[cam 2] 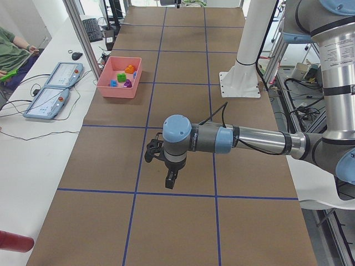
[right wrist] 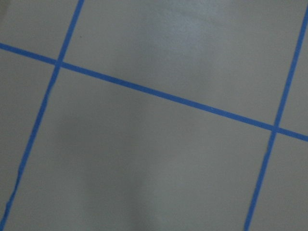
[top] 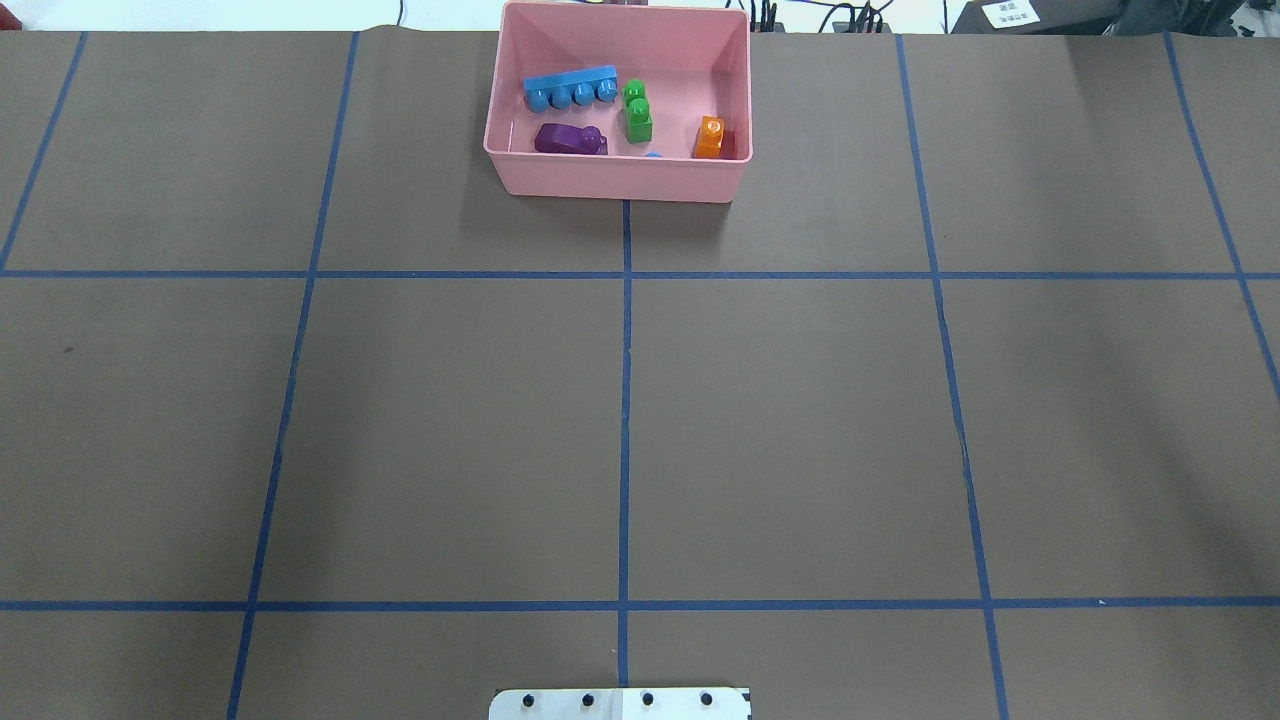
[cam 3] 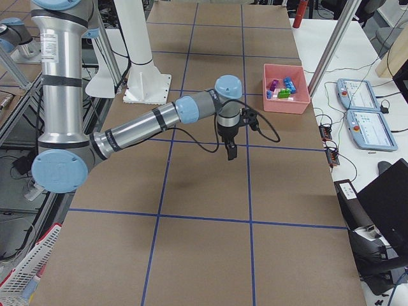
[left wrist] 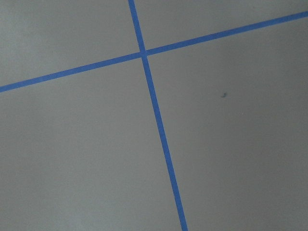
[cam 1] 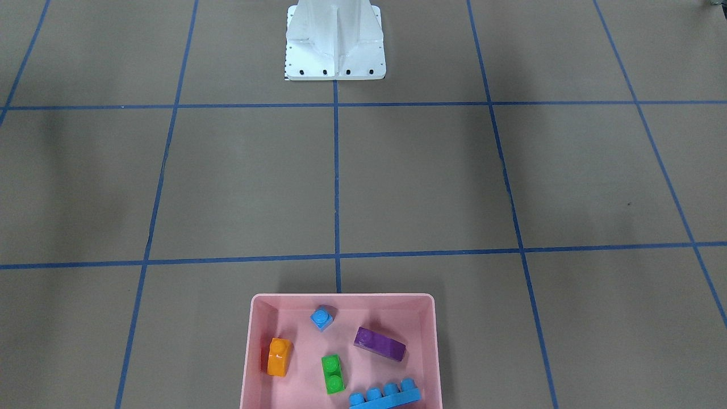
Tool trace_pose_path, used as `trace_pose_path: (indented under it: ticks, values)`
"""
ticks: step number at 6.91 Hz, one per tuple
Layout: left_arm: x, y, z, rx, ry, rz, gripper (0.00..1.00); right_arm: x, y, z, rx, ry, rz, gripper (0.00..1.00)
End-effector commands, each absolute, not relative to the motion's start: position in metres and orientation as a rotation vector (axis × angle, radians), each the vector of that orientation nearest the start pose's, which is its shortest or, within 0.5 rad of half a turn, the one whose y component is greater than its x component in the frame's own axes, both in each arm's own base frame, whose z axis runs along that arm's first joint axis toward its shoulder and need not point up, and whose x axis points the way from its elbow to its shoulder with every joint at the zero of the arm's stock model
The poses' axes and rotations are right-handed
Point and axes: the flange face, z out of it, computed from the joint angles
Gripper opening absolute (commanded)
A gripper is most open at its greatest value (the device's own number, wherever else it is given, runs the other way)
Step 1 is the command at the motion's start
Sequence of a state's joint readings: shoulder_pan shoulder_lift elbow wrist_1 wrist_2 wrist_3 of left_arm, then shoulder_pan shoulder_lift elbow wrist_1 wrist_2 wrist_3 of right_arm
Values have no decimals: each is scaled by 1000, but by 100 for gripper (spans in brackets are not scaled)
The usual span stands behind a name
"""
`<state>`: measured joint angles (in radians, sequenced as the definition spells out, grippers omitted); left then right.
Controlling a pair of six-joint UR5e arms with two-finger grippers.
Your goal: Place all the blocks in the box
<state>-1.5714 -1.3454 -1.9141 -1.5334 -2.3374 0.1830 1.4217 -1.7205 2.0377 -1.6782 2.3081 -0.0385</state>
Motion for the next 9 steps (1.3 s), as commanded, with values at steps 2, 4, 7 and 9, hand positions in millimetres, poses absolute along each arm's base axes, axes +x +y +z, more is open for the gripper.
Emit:
trace_pose_path:
  ticks: [2, 4, 7, 9]
  values:
    - [-64, -399, 591, 154, 765, 208, 100, 52, -355, 585, 79, -751, -233, 100]
    - [-65, -399, 594, 147, 761, 203, 100, 52, -355, 591, 66, -752, -220, 100]
    - [-66, -399, 592, 153, 762, 201, 100, 51, -357, 587, 73, -754, -220, 100]
    - [-66, -399, 593, 151, 757, 200, 100, 51, -358, 586, 76, -756, -221, 100]
